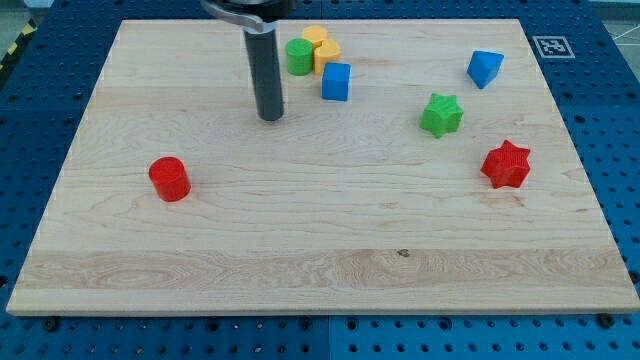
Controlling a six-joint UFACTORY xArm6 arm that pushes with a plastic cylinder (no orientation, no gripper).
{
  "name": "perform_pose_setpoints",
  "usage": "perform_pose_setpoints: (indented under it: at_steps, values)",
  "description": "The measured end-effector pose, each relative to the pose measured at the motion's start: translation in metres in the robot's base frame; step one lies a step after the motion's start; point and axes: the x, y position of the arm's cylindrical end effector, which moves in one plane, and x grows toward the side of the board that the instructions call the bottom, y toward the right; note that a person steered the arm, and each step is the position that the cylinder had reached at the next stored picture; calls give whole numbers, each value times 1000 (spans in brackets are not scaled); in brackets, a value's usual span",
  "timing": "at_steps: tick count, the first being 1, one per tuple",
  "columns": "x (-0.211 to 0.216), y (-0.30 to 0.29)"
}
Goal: Slide the blue cube towards the green star
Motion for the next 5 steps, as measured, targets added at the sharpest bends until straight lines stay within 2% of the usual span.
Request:
perform_pose_setpoints:
  at_steps: [1,4,5]
  values:
    - [-1,23]
    - [-16,30]
    - [-33,30]
